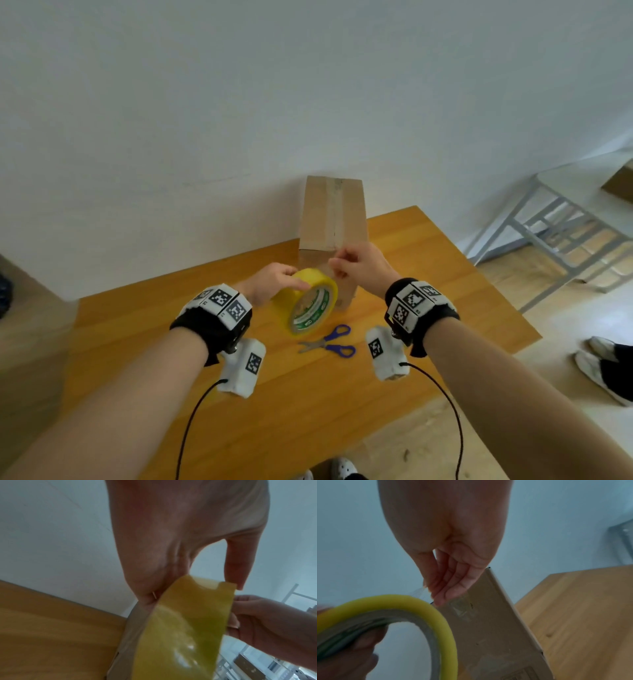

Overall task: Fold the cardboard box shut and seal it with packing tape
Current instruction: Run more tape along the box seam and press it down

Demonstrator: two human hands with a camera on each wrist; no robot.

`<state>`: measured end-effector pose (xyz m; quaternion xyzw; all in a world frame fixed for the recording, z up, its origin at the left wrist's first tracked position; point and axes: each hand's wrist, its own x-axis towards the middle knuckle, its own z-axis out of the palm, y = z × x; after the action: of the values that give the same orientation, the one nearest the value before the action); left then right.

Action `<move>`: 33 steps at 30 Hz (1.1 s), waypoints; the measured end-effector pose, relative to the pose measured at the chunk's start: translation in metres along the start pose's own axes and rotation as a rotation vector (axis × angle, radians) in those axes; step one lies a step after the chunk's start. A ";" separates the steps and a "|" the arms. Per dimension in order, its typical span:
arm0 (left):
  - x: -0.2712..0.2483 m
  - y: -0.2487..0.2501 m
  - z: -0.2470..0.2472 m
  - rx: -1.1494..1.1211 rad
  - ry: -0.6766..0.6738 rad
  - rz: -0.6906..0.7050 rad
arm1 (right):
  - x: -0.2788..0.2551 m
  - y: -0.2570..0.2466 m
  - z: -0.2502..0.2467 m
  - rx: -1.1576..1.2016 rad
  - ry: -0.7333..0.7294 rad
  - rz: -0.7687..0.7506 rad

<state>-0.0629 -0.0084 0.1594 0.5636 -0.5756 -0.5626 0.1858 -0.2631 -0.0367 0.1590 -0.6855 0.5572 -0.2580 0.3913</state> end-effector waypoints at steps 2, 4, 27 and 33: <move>0.000 -0.003 -0.004 -0.019 -0.024 -0.005 | -0.005 0.002 0.000 0.114 -0.025 0.057; 0.004 -0.004 -0.010 0.086 0.000 0.012 | -0.009 0.004 0.002 0.175 -0.027 0.086; 0.024 0.005 -0.063 0.358 0.182 -0.029 | -0.014 0.029 -0.037 0.548 0.242 0.252; 0.029 0.017 -0.063 0.594 0.269 0.053 | -0.010 0.030 -0.037 0.544 0.245 0.334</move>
<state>-0.0259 -0.0655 0.1805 0.6473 -0.6992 -0.2856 0.1022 -0.3113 -0.0387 0.1557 -0.4191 0.6153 -0.4099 0.5270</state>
